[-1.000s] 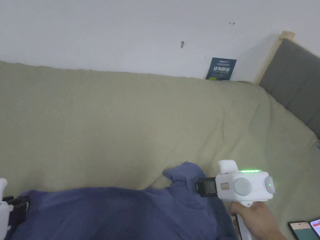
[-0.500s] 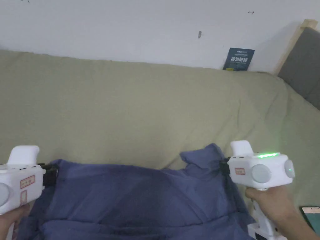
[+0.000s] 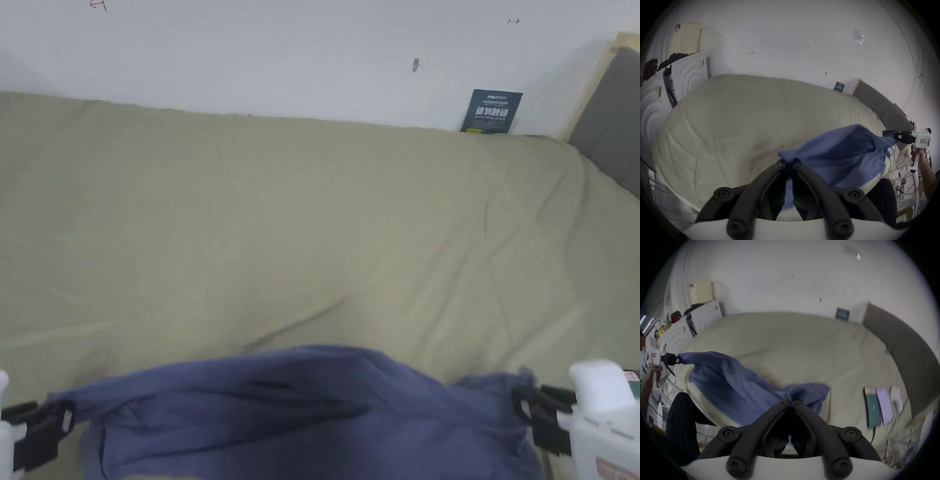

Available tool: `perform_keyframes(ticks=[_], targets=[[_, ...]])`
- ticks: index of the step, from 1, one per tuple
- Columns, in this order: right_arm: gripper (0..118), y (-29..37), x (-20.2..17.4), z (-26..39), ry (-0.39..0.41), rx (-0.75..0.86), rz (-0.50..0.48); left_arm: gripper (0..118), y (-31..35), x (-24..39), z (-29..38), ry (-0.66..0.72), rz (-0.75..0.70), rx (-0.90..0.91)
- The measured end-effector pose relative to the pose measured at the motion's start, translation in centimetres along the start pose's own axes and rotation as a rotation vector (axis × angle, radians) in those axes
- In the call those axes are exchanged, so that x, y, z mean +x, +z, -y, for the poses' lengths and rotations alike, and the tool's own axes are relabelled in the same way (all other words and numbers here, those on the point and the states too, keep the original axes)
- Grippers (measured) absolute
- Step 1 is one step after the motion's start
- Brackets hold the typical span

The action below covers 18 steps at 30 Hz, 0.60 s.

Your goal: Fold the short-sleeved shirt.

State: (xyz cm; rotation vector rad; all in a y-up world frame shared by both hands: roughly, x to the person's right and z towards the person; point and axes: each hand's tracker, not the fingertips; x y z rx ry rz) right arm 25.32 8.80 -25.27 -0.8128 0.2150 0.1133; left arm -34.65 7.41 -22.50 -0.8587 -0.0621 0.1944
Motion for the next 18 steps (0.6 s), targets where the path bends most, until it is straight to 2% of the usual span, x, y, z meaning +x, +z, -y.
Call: perform_keyframes(ticks=[4, 9, 10, 11, 12, 13, 14, 15, 18], targets=[[1, -1.9, 0.1, 4.0, -0.139, -0.134, 0.021, 8, -1.9, -1.2, 2.6, 0.024, -0.042, -0.083], [2, -2.2, -0.4, 3.5, -0.123, -0.091, 0.053, 10, -3.1, -0.9, 2.0, 0.06, -0.015, -0.071], [11, -2.3, -0.5, 3.3, -0.117, -0.087, 0.064, 32, -3.1, -0.7, 1.7, 0.042, -0.031, -0.057], [33, -2.4, -0.5, 3.2, -0.119, -0.085, 0.07, 67, -3.1, -0.5, 1.6, 0.052, -0.026, -0.051], [64, -2.3, -0.5, 3.0, -0.13, -0.081, 0.08, 101, -3.2, -0.7, 1.5, 0.062, -0.046, -0.043], [102, -1.7, -0.3, 2.9, -0.155, -0.059, 0.075, 118, -2.8, -0.8, 1.4, 0.083, -0.05, -0.03], [116, -1.0, -0.4, 2.7, -0.182, -0.022, 0.053, 118, -1.9, -0.8, 1.4, 0.106, -0.029, 0.001], [118, 0.0, -0.7, 2.3, -0.187, 0.021, 0.04, 118, -0.7, -0.6, 1.3, 0.126, 0.018, 0.079], [118, 3.5, -2.0, 1.0, -0.167, 0.126, 0.017, 118, 2.2, 0.1, 1.6, 0.115, -0.028, 0.158]])
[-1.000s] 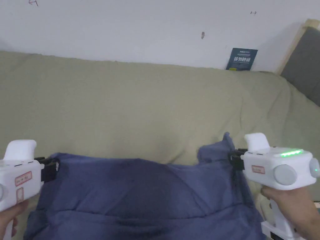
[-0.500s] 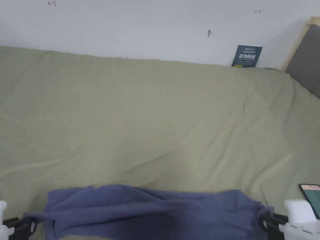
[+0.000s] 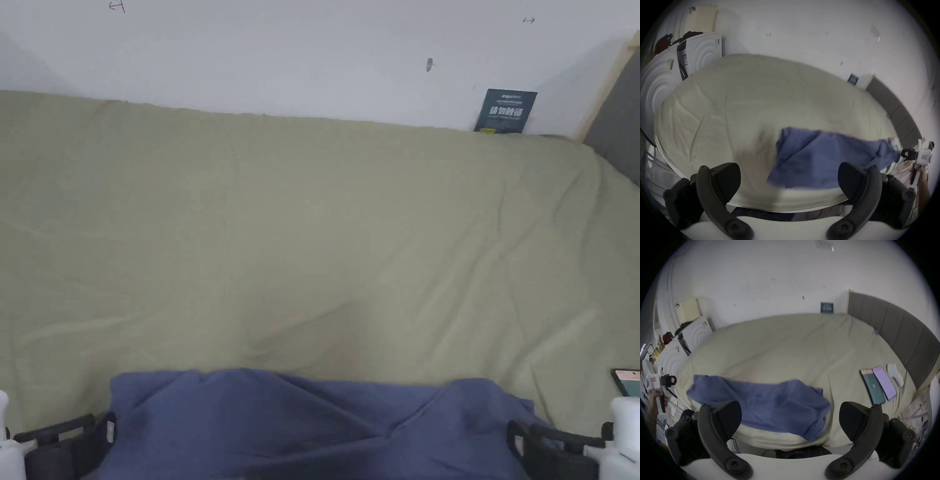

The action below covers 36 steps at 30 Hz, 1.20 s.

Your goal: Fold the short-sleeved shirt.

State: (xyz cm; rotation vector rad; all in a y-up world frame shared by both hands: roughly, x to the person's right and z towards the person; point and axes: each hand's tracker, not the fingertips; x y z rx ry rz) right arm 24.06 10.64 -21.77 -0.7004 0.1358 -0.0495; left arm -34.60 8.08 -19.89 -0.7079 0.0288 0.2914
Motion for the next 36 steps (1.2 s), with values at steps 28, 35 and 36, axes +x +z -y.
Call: perform_keyframes(ticks=[28, 35, 36], targets=[[0, 2.9, -7.1, -2.7, -0.003, 0.062, 0.0, 118, -16.7, -11.3, 3.1, 0.594, 0.811, -0.515], [0, 2.7, -8.4, -4.0, -0.01, 0.061, 0.001, 118, -22.0, -6.6, 3.3, 0.513, 1.093, -0.456], [0, 2.6, -8.7, -4.1, -0.009, 0.057, -0.001, 118, -22.2, -6.3, 3.2, 0.496, 1.067, -0.443]])
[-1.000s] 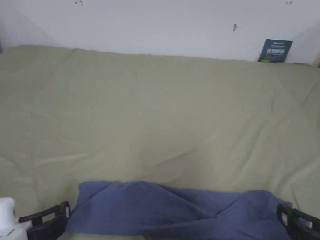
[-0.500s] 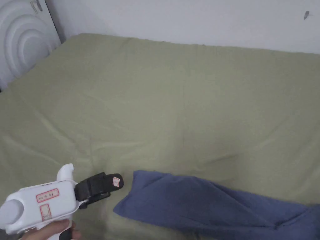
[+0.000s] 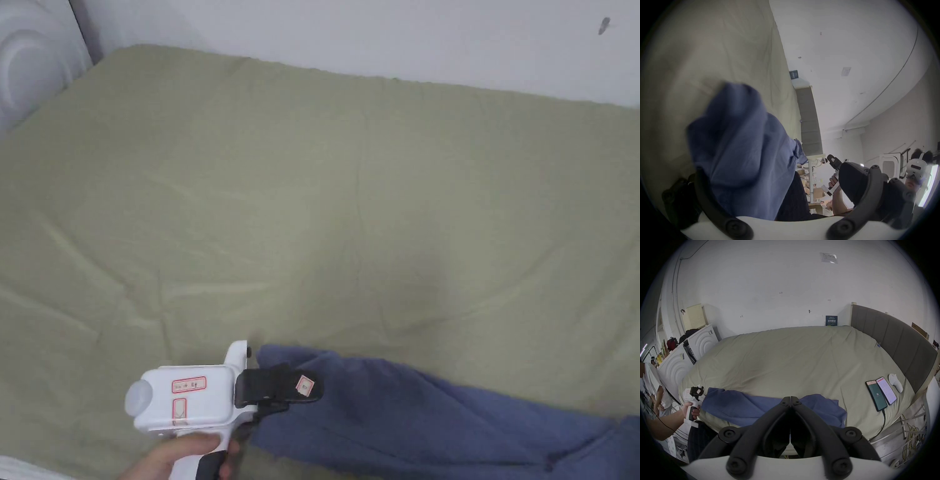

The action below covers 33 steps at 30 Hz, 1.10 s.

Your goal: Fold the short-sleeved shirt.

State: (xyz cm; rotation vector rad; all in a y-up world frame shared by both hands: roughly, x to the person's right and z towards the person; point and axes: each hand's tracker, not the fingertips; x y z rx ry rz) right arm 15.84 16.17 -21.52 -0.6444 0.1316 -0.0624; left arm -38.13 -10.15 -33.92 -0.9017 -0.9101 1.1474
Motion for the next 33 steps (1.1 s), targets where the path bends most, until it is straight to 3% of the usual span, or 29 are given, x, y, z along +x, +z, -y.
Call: perform_keyframes(ticks=[2, 3, 4, 5, 6, 7, 10, 13, 18, 21, 23, 25, 27, 29, 32, 33], targets=[[0, -0.1, -0.6, -0.1, 0.003, 0.0, -0.009, 114, 0.2, 0.0, 0.1, -0.007, -0.071, 0.046], [0, -0.1, -0.8, -0.1, 0.004, 0.0, -0.018, 92, 0.4, 0.0, 0.1, -0.011, -0.119, 0.064], [0, -0.2, -1.0, -0.1, 0.006, 0.0, -0.025, 7, 0.0, -0.5, 0.1, -0.002, -0.225, 0.06], [0, -0.3, -1.2, 0.0, 0.01, -0.003, -0.033, 8, -0.5, -1.3, 0.6, 0.062, -0.406, 0.046], [0, -0.5, -1.4, 0.0, 0.015, -0.01, -0.039, 8, 0.3, -1.9, 1.3, 0.102, -0.5, 0.058], [0, -0.6, -1.5, 0.1, 0.02, -0.016, -0.045, 8, 0.2, -0.1, 1.1, 0.08, -0.301, 0.134], [0, -0.6, -1.8, 0.1, 0.027, -0.016, -0.053, 8, 1.0, 2.9, 1.2, -0.073, -0.417, 0.201], [0, -0.5, -1.8, 0.0, 0.02, -0.008, -0.067, 8, 3.2, 4.7, 1.2, -0.051, -0.431, 0.25], [0, -0.1, -1.5, 0.1, 0.016, 0.007, -0.079, 8, 7.3, 8.8, 0.6, -0.212, -0.667, 0.32], [0, 0.2, 1.5, 1.2, 0.008, 0.018, -0.087, 8, 8.0, 11.5, 0.1, -0.294, -0.871, 0.298], [0, 0.3, 1.5, 1.5, 0.01, 0.024, -0.088, 8, 5.8, 13.9, 0.6, -0.409, -1.05, 0.254], [0, 0.5, 1.7, 1.7, 0.011, 0.031, -0.092, 8, 1.7, 17.0, 2.1, -0.592, -1.119, 0.206], [0, 0.5, 1.9, 2.0, -0.011, 0.04, -0.111, 8, -2.4, 19.0, 4.0, -0.731, -1.03, 0.216], [0, 0.4, 2.1, 2.4, -0.034, 0.044, -0.109, 8, -7.4, 19.5, 5.5, -0.775, -1.031, 0.174], [0, 0.2, 2.9, 3.4, -0.059, 0.048, -0.117, 8, -14.0, 17.2, 7.9, -0.824, -1.147, 0.096], [0, 0.3, 3.2, 3.6, -0.066, 0.048, -0.121, 8, -15.4, 16.1, 8.6, -0.819, -1.105, 0.135]])
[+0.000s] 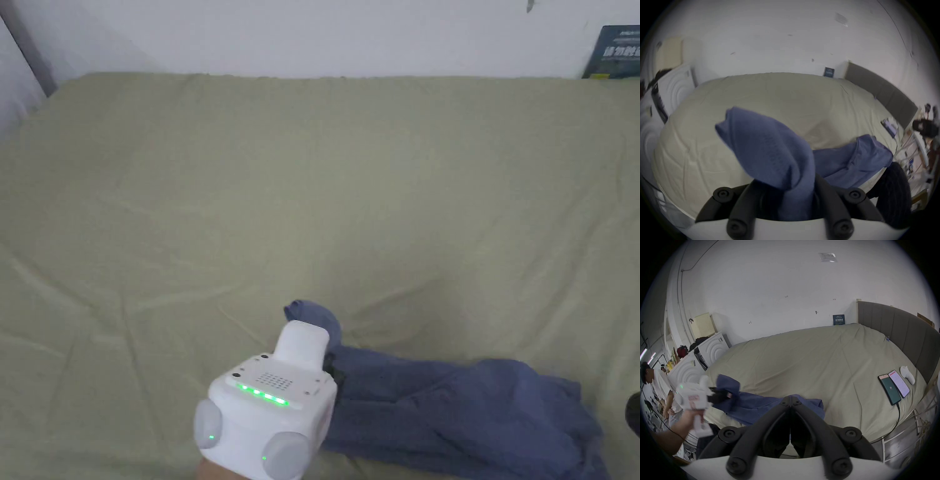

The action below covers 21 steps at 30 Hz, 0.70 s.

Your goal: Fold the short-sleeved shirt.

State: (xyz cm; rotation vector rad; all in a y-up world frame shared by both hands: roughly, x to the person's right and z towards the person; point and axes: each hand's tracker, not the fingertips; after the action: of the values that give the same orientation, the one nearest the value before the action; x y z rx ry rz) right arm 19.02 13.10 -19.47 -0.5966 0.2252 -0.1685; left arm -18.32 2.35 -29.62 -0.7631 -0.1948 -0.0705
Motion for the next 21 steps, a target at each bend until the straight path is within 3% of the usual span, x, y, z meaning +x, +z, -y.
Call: perform_keyframes(ticks=[3, 4, 5, 6, 7, 8, 11, 15, 16, 17, 18, 19, 21], targets=[[0, 0.7, 0.3, 0.5, -0.014, 0.014, 0.006, 8, -3.6, 2.0, 1.6, -0.072, -0.073, -0.124], [0, 1.0, 0.6, 0.6, -0.017, 0.019, 0.004, 13, -4.0, 2.1, 2.1, -0.067, -0.066, -0.118], [0, 1.2, 0.9, 0.6, -0.021, 0.026, 0.004, 30, -4.0, 2.0, 2.2, -0.064, -0.048, -0.101], [0, 1.4, 0.9, 0.7, -0.024, 0.032, 0.006, 63, -3.3, 1.6, 2.3, -0.051, -0.014, -0.06], [0, 1.4, 1.1, 0.7, -0.026, 0.033, 0.009, 106, -2.5, 1.3, 2.3, -0.024, 0.023, -0.012], [0, 1.5, 1.3, 0.7, -0.025, 0.033, 0.015, 118, -1.0, 0.7, 1.9, 0.006, 0.074, 0.031], [0, 1.5, 1.6, 0.7, -0.032, 0.04, 0.026, 118, 3.9, -2.4, 0.2, 0.153, 0.248, 0.157], [0, 1.0, 1.7, 1.1, -0.062, 0.041, 0.025, 118, 6.7, -8.4, -0.5, 0.353, 0.304, 0.228], [0, 0.8, 1.7, 1.2, -0.068, 0.036, 0.023, 118, 6.4, -9.9, -0.4, 0.427, 0.279, 0.217], [0, 0.6, 1.6, 1.4, -0.072, 0.033, 0.021, 108, 5.4, -11.0, -0.4, 0.506, 0.291, 0.187], [0, 0.4, 1.5, 1.7, -0.074, 0.029, 0.018, 77, 4.4, -11.9, 0.0, 0.571, 0.322, 0.144], [0, 0.3, 1.4, 1.9, -0.076, 0.027, 0.013, 11, 3.6, -12.2, 0.4, 0.609, 0.321, 0.162], [0, 0.3, 1.3, 2.1, -0.076, 0.023, 0.004, 6, 1.4, -11.1, 1.1, 0.607, 0.265, 0.128]])
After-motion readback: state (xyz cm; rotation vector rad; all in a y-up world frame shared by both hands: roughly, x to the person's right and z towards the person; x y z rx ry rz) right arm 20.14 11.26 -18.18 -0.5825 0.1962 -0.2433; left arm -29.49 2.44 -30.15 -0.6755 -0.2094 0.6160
